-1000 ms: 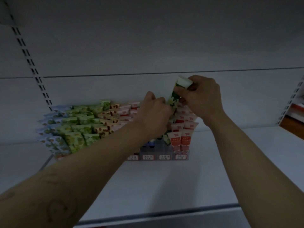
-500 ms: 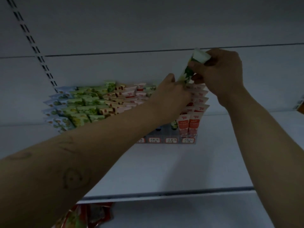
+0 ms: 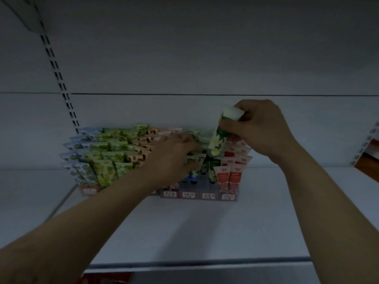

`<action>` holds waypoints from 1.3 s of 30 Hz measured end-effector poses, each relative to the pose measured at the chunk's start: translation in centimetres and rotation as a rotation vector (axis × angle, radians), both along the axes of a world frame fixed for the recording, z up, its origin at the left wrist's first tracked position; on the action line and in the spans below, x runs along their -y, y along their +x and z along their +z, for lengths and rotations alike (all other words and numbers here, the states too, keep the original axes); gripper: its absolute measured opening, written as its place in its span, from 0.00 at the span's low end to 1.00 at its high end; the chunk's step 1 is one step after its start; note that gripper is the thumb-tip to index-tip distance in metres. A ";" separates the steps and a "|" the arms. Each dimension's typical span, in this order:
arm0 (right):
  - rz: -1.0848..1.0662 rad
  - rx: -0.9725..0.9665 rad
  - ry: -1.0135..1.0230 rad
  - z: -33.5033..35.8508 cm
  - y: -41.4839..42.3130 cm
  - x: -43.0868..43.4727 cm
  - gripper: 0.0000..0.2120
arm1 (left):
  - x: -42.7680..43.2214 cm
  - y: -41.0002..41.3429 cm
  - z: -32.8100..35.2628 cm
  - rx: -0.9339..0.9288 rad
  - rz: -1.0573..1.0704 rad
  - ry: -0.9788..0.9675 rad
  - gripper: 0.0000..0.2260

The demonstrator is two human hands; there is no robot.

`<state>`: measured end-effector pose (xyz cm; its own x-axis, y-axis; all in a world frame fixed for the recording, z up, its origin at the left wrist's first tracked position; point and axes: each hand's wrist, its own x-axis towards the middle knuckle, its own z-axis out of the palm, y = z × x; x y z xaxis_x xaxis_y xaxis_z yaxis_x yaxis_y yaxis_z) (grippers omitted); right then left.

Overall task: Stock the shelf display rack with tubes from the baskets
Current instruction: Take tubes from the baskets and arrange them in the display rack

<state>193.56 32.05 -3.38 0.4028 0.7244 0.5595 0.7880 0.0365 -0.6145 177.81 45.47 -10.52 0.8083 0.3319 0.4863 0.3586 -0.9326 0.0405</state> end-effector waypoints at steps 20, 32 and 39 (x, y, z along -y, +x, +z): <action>0.035 0.806 -0.187 -8.2 -1.5 -2.2 0.11 | -1.5 0.8 1.3 -0.070 -0.205 -0.210 0.07; -0.059 0.743 -0.127 -9.3 -1.7 -3.2 0.10 | -1.9 -0.6 0.5 -0.041 -0.185 -0.222 0.08; -0.103 0.775 -0.018 -9.1 -2.0 -2.9 0.06 | -1.7 -0.7 0.2 -0.015 -0.159 -0.241 0.06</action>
<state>191.56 34.93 -12.52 -0.0322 0.7159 0.6974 0.9915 -0.0649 0.1124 177.16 47.17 -10.35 0.8661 0.3048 0.3961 0.2107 -0.9413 0.2636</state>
